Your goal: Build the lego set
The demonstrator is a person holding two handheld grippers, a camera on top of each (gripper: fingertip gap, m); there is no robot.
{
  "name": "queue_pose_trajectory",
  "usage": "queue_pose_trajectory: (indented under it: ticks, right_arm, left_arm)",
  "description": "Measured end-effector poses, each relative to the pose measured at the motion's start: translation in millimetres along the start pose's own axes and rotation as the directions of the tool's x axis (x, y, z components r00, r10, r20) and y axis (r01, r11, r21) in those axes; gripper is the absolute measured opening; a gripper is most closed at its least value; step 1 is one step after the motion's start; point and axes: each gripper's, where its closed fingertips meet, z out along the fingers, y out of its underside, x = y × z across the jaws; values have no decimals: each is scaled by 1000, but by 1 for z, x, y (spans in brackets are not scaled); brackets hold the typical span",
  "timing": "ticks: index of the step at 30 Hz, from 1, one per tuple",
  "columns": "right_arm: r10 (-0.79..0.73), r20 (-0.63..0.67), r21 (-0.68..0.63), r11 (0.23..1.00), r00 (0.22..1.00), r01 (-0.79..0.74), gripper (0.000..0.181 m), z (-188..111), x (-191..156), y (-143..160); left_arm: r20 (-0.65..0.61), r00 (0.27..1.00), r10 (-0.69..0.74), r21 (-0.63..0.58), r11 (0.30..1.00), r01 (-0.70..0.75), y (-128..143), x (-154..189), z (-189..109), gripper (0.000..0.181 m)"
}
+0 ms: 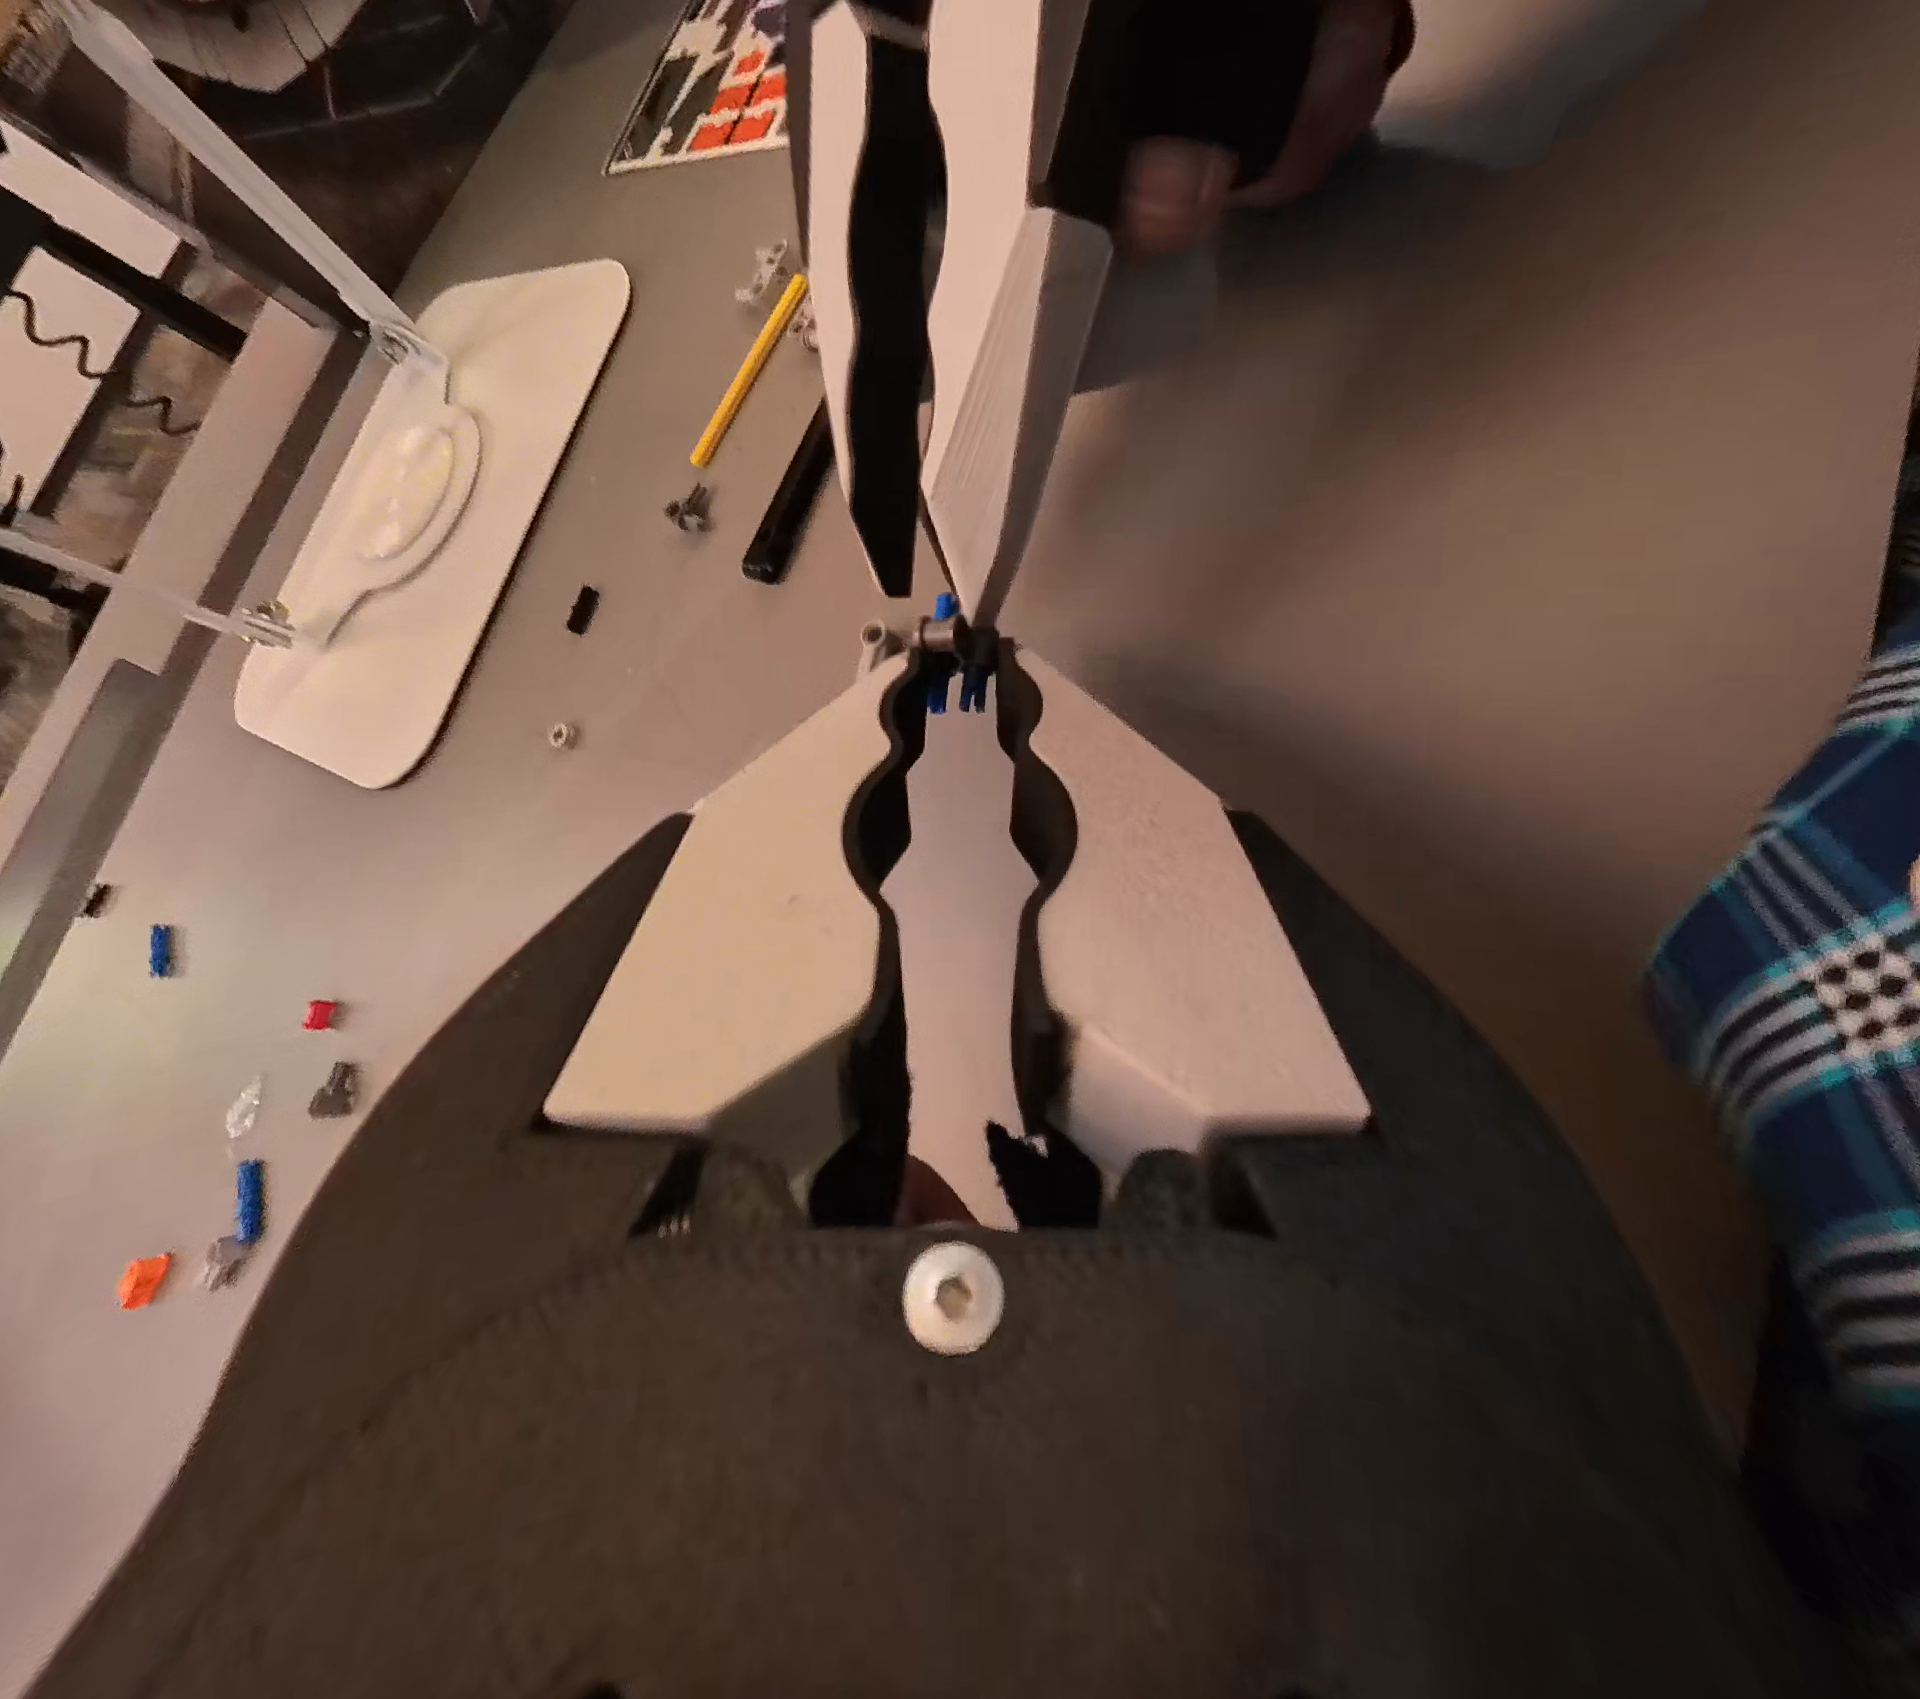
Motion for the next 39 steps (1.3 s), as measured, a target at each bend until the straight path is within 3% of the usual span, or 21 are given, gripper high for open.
queue_pose_trajectory:
  ticks: [9, 13, 19, 21, 39]
  right_arm:
    - [142, 140, 96, 983, 980, -156, 26, -15, -7, -11]
    - [171, 192, 131, 971, 966, -198, 16, -20, -10, -17]
    - [182, 204, 161, 963, 962, -216, 10, -25, -10, -20]
    - [177, 213, 186, 958, 961, -218, 0, -27, -11, -24]
    - [177, 191, 275, 935, 966, -225, 0, -36, -5, -39]
  left_arm:
    - [29, 996, 82, 45, 996, -84, -17, -7, 2, 11]
    - [32, 994, 106, 72, 991, -108, -26, -6, 4, 11]
    - [48, 991, 128, 89, 987, -132, -31, -7, 4, 11]
    - [62, 989, 136, 97, 985, -142, -32, -8, 3, 11]
    - [127, 981, 147, 120, 979, -163, -42, -23, 3, 10]
